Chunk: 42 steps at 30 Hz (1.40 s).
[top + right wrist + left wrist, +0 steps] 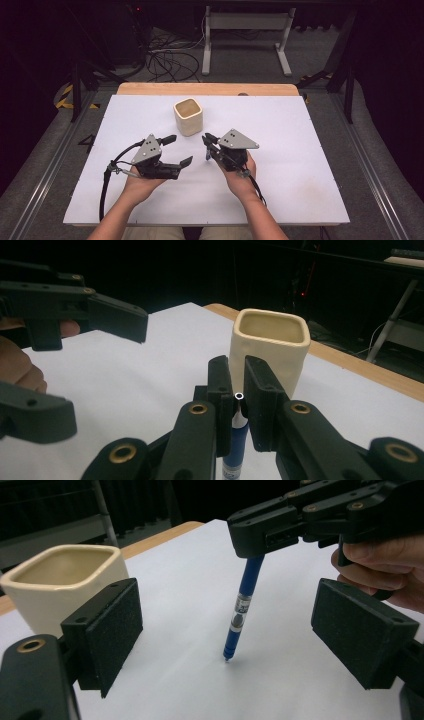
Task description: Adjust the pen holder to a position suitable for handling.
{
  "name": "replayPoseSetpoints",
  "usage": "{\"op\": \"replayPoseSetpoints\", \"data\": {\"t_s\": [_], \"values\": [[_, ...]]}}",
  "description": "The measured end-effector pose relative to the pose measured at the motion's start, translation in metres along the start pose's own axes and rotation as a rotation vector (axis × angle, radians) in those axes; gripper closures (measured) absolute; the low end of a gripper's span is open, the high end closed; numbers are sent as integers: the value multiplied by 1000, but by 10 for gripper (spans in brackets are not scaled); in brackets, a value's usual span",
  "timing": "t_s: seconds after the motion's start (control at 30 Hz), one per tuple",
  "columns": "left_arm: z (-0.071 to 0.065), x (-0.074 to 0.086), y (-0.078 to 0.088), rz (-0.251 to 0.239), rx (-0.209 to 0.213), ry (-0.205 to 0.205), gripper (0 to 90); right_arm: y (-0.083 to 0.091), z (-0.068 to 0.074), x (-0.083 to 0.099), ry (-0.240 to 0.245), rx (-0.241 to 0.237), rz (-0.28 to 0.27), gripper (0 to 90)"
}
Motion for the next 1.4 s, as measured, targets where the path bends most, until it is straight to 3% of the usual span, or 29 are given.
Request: {"op": "replayPoseSetpoints", "data": {"t_s": [0.3,0.9,1.4], "values": [[-8,3,-11,2,24,-5,189,3,3,-2,6,-1,-11,825],[-15,8,-29,19,33,-8,252,11,11,-8,24,-9,-29,825],[-24,11,-40,42,44,-33,309,19,18,-12,29,-20,-47,825]]}}
Point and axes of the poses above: each handheld gripper's, and its own axes: y roughly backward along the jaws, x roughly out of its underside, z roughly to its left, the point moved 10 cm from there along -y, roughly forward along the jaws, and after that the axes turned 13 degrees about z, right-handed, at the moved point
